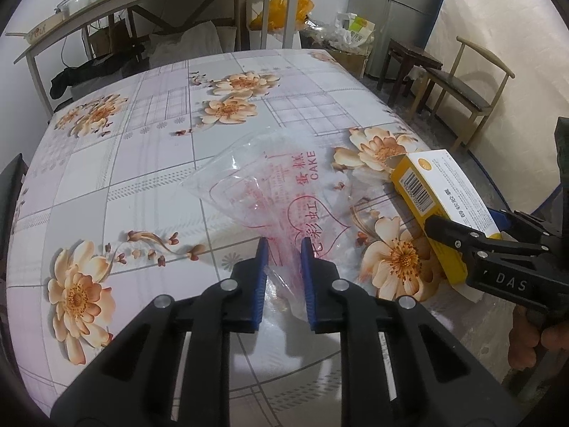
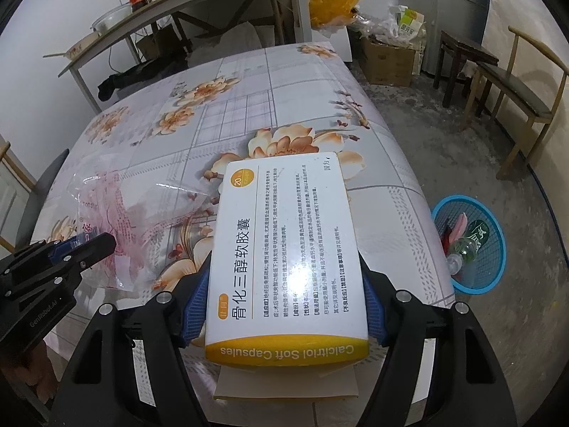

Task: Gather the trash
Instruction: 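Lift the clear bag with the left gripper while the right lifts the medicine box, then carry bag and box to the blue wastebasket and open both grippers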

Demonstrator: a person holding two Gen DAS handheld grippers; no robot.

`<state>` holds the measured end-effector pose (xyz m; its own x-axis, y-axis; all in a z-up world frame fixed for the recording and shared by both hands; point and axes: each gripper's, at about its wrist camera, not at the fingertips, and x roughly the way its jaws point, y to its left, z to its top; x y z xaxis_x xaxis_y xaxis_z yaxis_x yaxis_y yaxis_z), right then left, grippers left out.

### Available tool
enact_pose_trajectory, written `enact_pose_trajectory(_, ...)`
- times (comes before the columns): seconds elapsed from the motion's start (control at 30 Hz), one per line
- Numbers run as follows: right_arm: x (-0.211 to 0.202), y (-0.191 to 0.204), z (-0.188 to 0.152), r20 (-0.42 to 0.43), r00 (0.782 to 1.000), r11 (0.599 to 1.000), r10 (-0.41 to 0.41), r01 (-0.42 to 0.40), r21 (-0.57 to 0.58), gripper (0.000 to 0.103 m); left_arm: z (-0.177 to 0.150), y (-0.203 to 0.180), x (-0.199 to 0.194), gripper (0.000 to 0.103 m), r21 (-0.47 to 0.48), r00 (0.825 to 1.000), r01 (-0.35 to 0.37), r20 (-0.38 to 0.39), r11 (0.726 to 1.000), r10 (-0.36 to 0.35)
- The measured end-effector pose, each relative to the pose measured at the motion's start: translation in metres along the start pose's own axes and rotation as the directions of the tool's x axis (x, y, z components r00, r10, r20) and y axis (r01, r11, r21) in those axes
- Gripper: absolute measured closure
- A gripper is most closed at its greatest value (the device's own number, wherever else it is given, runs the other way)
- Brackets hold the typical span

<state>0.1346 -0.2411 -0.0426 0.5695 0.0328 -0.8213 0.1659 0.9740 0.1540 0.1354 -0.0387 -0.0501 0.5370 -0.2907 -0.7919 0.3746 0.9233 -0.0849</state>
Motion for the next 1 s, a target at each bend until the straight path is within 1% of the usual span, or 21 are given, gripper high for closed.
enact_pose_trajectory(0.57,-0.020,-0.001,0.000,0.041,0.999,1.000,0.014,-0.015,0.012,0.034,0.003,-0.005,-0.023,0.087,0.009,0.998,-0.020,0.053,1.000,0.019)
enact_pose_trajectory(1.0,-0.045,-0.008,-0.004,0.086,0.996,0.999,0.038,-0.041,0.030,0.034,0.001,-0.014,-0.048,0.087,0.022,0.994,-0.044,0.096,0.999,0.042)
